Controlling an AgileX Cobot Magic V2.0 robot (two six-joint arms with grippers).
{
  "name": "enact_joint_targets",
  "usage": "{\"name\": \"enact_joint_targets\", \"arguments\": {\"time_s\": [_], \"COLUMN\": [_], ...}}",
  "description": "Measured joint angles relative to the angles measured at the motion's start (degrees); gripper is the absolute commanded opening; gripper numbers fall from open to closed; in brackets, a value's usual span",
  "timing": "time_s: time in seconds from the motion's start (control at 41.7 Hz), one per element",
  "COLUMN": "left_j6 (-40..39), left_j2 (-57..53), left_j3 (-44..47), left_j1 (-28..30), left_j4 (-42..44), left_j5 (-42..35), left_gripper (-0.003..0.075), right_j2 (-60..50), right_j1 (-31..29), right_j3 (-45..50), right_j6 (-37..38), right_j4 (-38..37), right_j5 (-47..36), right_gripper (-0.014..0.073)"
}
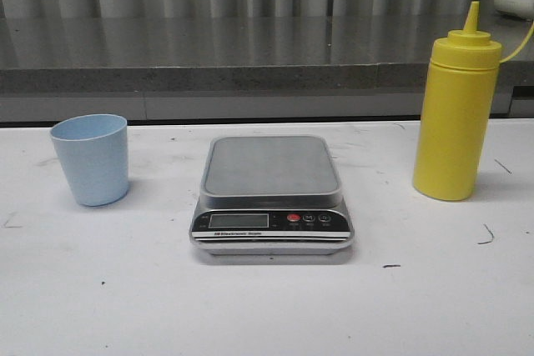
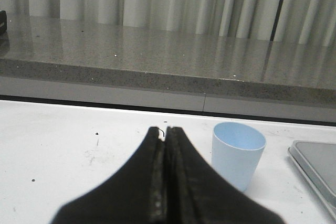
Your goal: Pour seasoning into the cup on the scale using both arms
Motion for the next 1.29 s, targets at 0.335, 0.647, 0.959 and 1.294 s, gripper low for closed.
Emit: {"name": "enact_joint_targets", "arguments": {"time_s": [0.335,0.647,0.959,1.294], "left_j6": [0.0,0.0,0.0,0.0], "left_j2": [0.0,0.0,1.3,21.4], "left_j3": [0.0,0.0,-15.4,-39.9], "left_j1": [0.0,0.0,0.0,0.0], "left_j4": [0.0,0.0,0.0,0.0], "left_j5": [0.0,-3.8,4.5,26.1], "left_gripper": [-0.002,-0.002,-0.002,-0.002], "right_j2": [0.0,0.0,1.0,20.1], "right_j1": [0.0,0.0,0.0,0.0], "right_j3": [0.0,0.0,-14.6,-36.5], "right_j6": [0.0,0.0,-0.4,-1.1], "right_j4": [0.0,0.0,0.0,0.0], "right_j5": [0.0,-1.8,5.8,24.4], "right_gripper": [-0.012,-0.012,-0.012,-0.012]}}
